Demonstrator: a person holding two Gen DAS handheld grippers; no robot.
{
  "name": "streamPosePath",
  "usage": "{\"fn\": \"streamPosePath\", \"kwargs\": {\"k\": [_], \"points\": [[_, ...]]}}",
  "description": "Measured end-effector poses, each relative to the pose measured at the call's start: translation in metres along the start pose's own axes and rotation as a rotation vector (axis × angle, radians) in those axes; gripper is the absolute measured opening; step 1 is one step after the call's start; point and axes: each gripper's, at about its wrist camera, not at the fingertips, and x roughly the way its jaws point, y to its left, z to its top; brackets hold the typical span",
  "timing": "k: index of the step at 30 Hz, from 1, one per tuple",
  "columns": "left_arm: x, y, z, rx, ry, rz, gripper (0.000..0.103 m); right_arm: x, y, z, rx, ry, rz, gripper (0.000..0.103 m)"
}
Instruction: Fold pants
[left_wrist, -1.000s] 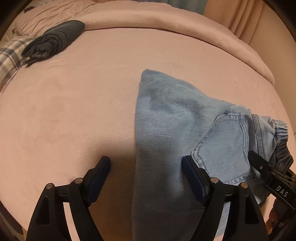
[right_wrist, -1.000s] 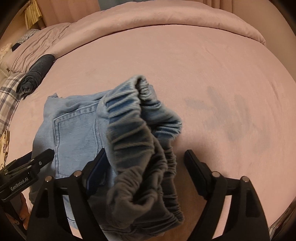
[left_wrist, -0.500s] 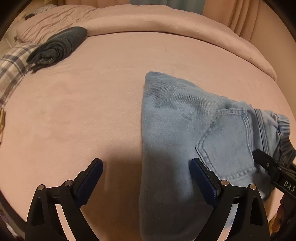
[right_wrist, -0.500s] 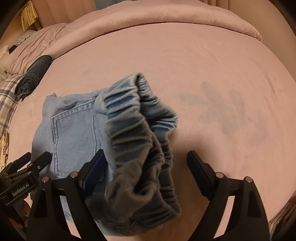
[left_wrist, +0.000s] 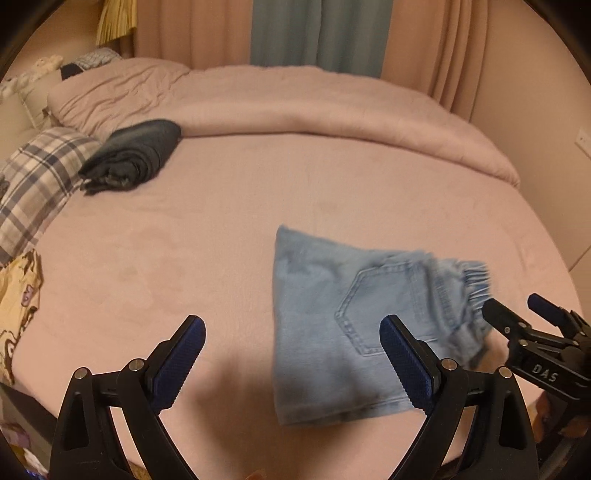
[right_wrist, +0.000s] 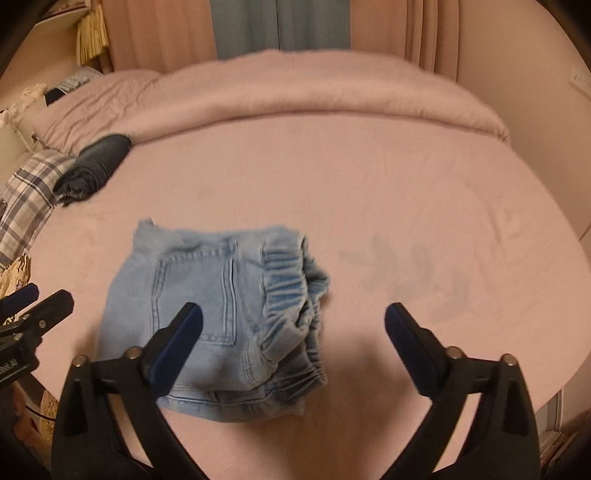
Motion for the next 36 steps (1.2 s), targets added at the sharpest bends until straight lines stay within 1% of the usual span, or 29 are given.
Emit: {"fn": "streamPosePath", "kwargs": {"k": [2, 5, 11, 17, 21, 25, 31, 36], "points": [[-0.010, -0.001, 0.001, -0.009, -0.015, -0.008, 0.099, -0.010, 0.002, 0.003, -0.012, -0.027, -0.017, 0.101], [-0.016, -0.002, 0.005, -0.001, -0.028, -0.019, 0.099, -0.025, 0.001, 0.003, -0.025, -0.068, -0.022, 0.101], [-0.028, -0.009, 0.003, 0.031, -0.063, -0.022, 0.099, -0.042, 0.007, 0.002, -0.029, -0.106, -0.016, 0.102], [-0.033, -0.014, 0.001, 0.033, -0.065, -0.040, 0.099, -0.048, 0.013, -0.004, -0.027, -0.112, -0.008, 0.102], [-0.033, -0.020, -0.002, 0.046, -0.060, -0.027, 0.099, -0.046, 0.014, -0.005, -0.019, -0.106, -0.008, 0.102], [-0.033, -0.023, -0.005, 0.052, -0.056, -0.036, 0.099, -0.045, 0.016, -0.007, -0.015, -0.096, -0.007, 0.102], [-0.029, -0.021, -0.005, 0.041, -0.041, -0.021, 0.099, -0.044, 0.019, -0.008, -0.014, -0.085, -0.012, 0.102], [-0.028, -0.022, -0.006, 0.041, -0.035, -0.024, 0.099, -0.044, 0.020, -0.008, -0.012, -0.083, -0.020, 0.102]]}}
